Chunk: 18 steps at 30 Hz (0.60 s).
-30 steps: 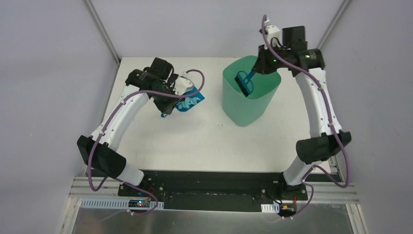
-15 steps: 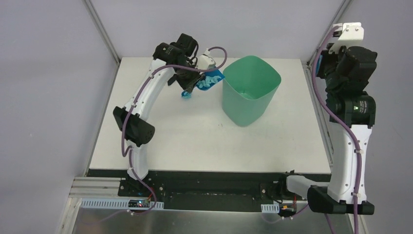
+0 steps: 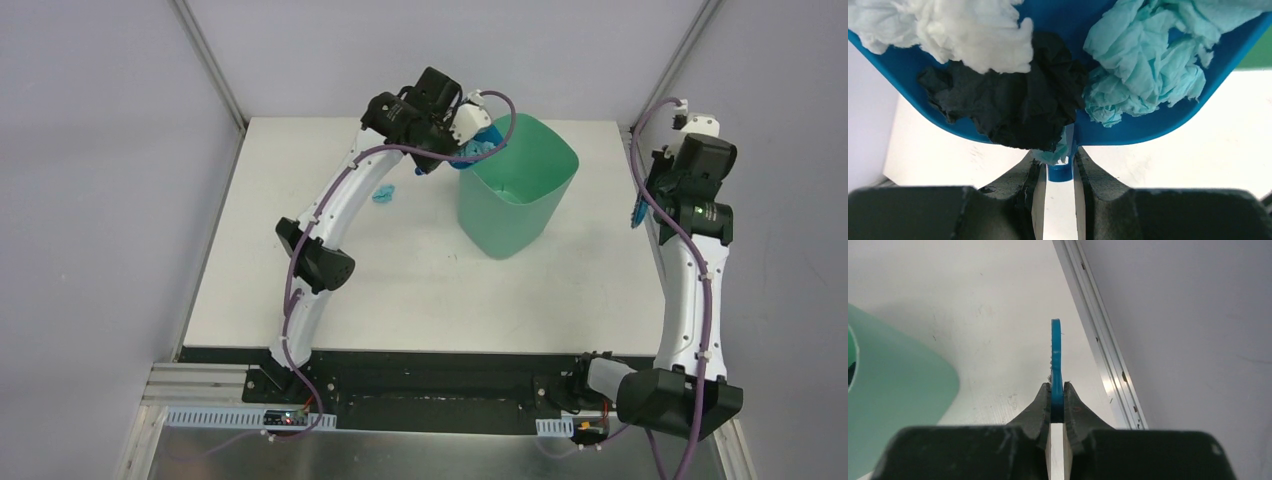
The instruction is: Sweep away the paper scraps from the table
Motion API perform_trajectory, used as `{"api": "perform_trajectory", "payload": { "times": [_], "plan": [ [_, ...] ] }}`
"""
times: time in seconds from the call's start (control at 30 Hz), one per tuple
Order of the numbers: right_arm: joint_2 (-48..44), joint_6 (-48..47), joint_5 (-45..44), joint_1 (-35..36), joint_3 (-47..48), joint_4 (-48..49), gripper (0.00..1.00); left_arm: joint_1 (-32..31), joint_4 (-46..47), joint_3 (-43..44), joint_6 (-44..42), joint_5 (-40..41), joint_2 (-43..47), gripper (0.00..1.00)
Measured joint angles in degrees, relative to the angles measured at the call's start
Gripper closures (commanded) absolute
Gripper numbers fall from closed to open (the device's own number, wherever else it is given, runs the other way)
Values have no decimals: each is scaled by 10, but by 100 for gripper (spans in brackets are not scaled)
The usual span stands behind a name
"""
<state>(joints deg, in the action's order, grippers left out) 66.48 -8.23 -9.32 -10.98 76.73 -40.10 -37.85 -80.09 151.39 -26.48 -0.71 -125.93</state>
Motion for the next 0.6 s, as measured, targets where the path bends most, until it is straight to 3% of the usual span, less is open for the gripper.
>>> {"api": "perform_trajectory", "payload": {
  "times": [0.43,0.6],
  "plan": [
    [0,56,107,-38,-16,0,100,-61,183,36,-109,185,-57,100],
    [0,65,125,-45,-17,0,100,-122,360,-49,-289,311,-69,100]
  ]
}}
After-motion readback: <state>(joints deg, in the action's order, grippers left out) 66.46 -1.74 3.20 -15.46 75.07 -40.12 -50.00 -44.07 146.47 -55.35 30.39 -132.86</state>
